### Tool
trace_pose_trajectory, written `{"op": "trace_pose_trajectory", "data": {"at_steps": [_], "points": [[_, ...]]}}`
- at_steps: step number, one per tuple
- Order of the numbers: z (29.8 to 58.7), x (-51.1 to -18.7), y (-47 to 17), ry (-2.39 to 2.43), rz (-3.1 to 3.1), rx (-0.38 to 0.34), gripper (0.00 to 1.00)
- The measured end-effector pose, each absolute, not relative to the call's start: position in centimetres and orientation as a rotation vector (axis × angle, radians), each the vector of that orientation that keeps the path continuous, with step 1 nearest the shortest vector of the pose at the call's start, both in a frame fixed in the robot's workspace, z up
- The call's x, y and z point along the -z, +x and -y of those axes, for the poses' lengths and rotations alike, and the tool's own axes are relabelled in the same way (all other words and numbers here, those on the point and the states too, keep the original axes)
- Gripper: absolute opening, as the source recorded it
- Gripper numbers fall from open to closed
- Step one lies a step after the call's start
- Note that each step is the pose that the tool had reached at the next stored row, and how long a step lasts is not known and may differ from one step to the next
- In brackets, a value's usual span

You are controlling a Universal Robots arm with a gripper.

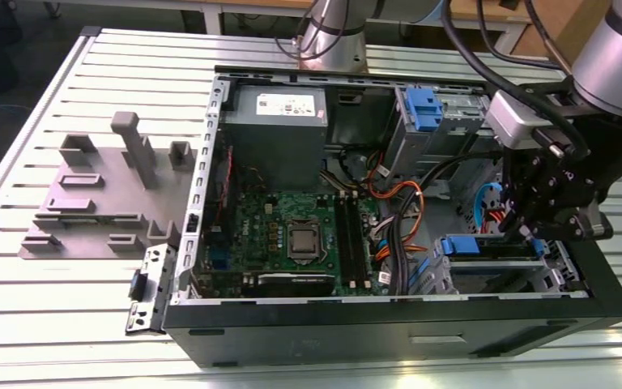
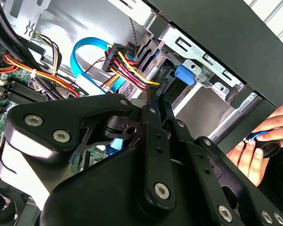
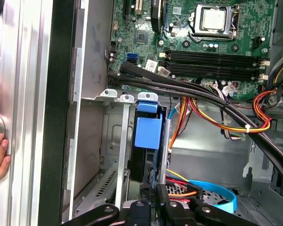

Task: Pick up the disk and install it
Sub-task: 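Insert the first disk wire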

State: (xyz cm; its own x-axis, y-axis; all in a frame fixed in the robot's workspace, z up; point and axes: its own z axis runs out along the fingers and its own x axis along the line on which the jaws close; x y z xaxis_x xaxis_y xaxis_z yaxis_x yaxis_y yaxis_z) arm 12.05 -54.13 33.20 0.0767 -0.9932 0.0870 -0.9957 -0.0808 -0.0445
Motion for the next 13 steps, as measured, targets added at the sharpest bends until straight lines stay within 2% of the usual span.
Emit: {"op": "trace_pose_trajectory", "data": {"at_steps": [13], "points": [[54.29, -33.1, 12.0, 2.283, 2.116, -0.149, 0.17]]}}
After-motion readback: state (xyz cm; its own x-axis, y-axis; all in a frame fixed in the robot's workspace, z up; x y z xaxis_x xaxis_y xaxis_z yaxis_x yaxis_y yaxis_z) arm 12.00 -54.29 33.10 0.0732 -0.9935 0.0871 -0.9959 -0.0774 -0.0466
